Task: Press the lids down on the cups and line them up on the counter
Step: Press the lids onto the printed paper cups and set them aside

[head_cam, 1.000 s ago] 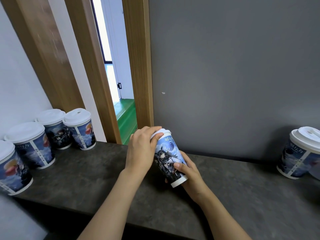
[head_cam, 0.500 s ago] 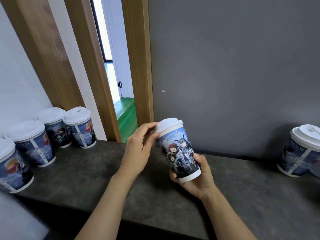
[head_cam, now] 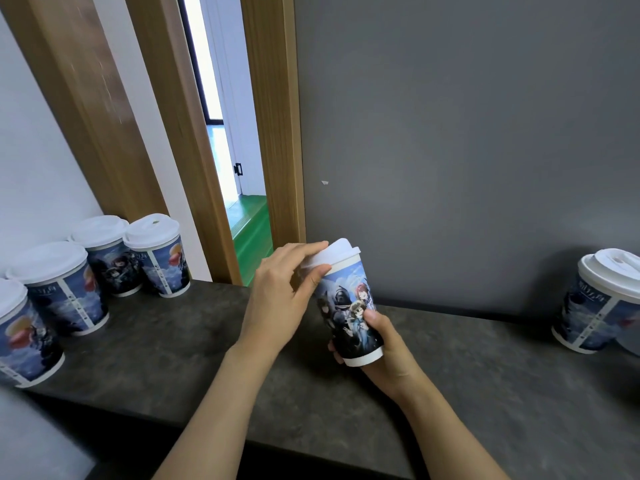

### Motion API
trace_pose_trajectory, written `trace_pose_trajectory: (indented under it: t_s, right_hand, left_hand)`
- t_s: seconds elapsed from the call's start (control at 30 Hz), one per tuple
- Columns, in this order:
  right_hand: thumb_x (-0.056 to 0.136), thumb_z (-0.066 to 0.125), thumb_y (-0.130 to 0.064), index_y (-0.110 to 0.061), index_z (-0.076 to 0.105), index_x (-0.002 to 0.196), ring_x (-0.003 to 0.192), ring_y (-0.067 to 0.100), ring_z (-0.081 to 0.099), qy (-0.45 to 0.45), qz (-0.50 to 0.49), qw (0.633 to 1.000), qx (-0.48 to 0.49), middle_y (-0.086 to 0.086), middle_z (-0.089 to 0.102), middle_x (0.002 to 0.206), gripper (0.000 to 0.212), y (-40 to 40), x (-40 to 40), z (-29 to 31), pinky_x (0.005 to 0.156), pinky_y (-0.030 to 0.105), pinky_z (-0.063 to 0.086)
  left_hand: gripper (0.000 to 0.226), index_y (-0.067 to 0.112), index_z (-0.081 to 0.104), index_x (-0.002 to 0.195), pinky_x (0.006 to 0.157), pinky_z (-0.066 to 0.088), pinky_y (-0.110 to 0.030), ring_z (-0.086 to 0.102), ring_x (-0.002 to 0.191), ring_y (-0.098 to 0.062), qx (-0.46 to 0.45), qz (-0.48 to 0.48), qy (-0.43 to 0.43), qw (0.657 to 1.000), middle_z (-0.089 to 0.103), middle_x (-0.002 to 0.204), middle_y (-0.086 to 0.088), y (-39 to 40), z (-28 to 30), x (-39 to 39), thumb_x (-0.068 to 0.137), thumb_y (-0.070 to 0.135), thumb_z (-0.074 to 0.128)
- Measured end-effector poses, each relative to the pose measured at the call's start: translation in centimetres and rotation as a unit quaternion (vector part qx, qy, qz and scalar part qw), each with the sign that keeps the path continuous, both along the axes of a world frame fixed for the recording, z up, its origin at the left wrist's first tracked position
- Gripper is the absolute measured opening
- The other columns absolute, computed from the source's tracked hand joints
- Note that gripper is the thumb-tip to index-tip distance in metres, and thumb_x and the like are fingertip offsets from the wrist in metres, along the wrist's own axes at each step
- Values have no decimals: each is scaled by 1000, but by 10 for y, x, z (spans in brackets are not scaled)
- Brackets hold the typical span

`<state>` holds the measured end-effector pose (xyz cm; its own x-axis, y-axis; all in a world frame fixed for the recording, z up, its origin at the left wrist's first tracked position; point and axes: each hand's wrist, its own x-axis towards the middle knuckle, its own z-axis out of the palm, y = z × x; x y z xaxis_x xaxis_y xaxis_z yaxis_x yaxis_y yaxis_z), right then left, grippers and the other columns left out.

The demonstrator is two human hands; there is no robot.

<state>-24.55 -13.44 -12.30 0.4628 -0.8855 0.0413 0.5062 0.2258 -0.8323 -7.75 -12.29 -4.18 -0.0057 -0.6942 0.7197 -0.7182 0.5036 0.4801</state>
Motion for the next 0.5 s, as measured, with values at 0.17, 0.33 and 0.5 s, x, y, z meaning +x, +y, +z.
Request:
trace_pose_trajectory:
  t_s: [0.17, 0.33, 0.5]
  right_hand:
    - [71, 81, -53, -12, 71, 115, 69, 27, 64, -111, 131, 985, 31, 17, 68, 106, 61, -2, -7, 1, 54, 31, 50]
    - [66, 83, -57, -8, 72, 114, 69, 31, 66, -96, 170, 979, 54, 22, 69, 106, 69, -1, -7, -2, 55, 34, 53]
    - [60, 89, -45, -2, 57, 131, 106, 31, 68, 54, 26, 998, -12, 23, 66, 124, 90, -1, 5, -9, 85, 36, 56]
  left_hand:
    - [29, 36, 58, 119, 85, 40, -1, 50, 109, 16, 7, -61, 69, 996, 55, 113, 33, -2, -5, 5, 92, 46, 52]
    - [35, 22, 65, 112, 78, 42, -4, 54, 100, 8, -2, 6, 20, 1000, 62, 106, 15, -1, -6, 6, 93, 45, 48]
    - [34, 15, 69, 103, 75, 41, -23, 62, 85, -19, -39, 132, -136, 981, 71, 95, -2, 3, -2, 4, 89, 42, 53]
